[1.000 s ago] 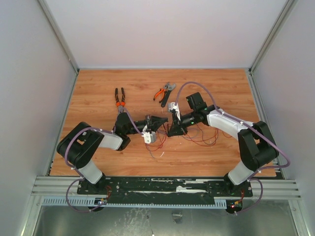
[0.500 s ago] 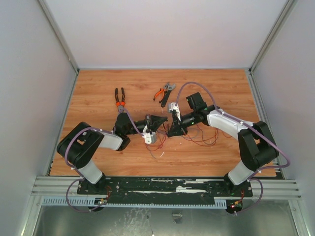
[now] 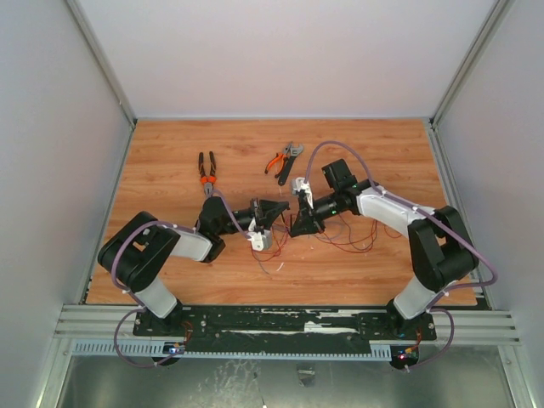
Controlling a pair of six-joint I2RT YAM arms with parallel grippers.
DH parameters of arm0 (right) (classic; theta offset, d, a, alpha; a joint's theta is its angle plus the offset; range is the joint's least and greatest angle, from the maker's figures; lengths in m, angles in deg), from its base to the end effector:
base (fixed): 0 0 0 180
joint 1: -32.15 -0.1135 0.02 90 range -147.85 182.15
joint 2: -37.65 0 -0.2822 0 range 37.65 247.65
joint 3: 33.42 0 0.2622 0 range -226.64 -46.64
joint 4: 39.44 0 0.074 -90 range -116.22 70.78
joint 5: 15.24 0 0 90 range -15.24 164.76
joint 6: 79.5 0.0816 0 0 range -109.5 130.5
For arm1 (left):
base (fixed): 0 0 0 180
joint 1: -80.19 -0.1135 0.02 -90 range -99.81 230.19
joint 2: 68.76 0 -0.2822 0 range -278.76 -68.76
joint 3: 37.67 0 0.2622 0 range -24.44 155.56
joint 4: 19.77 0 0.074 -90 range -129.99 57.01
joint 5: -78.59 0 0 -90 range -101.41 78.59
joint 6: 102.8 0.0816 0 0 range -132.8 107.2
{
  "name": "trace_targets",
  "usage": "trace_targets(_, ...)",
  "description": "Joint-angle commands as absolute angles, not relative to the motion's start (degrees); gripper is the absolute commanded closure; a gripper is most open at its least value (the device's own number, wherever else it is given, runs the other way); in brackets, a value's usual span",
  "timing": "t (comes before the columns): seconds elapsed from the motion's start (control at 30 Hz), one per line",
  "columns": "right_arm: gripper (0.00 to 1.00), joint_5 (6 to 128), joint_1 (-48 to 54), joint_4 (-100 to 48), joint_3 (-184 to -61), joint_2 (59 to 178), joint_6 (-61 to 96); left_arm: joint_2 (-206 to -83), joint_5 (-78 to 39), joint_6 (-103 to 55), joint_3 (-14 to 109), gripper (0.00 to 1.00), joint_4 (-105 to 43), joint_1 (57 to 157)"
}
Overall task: Zip-tie the wires
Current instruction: Tie the cable at the center of the board.
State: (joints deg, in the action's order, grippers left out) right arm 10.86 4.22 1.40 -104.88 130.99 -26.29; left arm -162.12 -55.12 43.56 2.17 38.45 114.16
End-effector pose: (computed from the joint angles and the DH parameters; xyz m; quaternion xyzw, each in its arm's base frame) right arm 0.2573 0.2194 0.1998 -0.5468 0.6297 0.4973 0.2392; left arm 0.2380 -0.2283 0.1953 0.6390 0.2492 -0.1149 0.7186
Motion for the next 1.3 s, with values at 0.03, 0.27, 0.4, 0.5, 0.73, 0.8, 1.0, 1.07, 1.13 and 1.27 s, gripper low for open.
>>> trace_targets(0.03, 1.0, 8.9, 5.2, 4.0, -107.3, 132.6, -28.9, -160.2, -53.2, 46.1, 1.6, 1.0, 40.9, 114.9)
trace_targets(0.27, 1.0, 8.5, 5.5, 6.1, -108.4, 134.1, -31.1, -159.6, -52.6, 46.9, 1.7, 1.0, 40.6, 115.4)
trace_targets(0.4, 1.0, 8.3, 5.6, 7.5, -109.4, 134.9, -32.4, -159.3, -52.6, 47.1, 1.6, 1.0, 40.5, 115.6)
trace_targets(0.5, 1.0, 8.4, 5.9, 7.9, -109.5, 134.9, -32.6, -159.4, -52.8, 47.0, 1.5, 1.0, 40.5, 115.6)
trace_targets(0.73, 1.0, 8.7, 6.2, 7.9, -108.5, 133.9, -33.2, -160.2, -53.4, 44.9, 1.2, 1.0, 41.3, 115.8)
trace_targets(0.8, 1.0, 8.6, 6.2, 7.8, -108.6, 134.0, -33.2, -160.4, -53.5, 44.8, 1.3, 1.0, 41.3, 116.0)
trace_targets(1.0, 1.0, 8.4, 6.2, 7.9, -109.7, 134.6, -33.2, -161.0, -53.6, 44.8, 1.3, 1.0, 41.3, 116.6)
trace_targets(1.07, 1.0, 8.6, 6.1, 7.8, -110.0, 134.7, -33.3, -161.1, -53.5, 44.8, 1.3, 1.0, 41.4, 116.7)
trace_targets(1.13, 1.0, 8.5, 6.1, 9.5, -110.1, 134.7, -33.7, -161.2, -53.5, 44.9, 1.3, 1.0, 41.4, 116.7)
trace_targets(1.27, 1.0, 8.5, 6.3, 10.7, -110.6, 135.1, -34.5, -161.0, -53.3, 44.7, 1.3, 1.0, 41.4, 116.9)
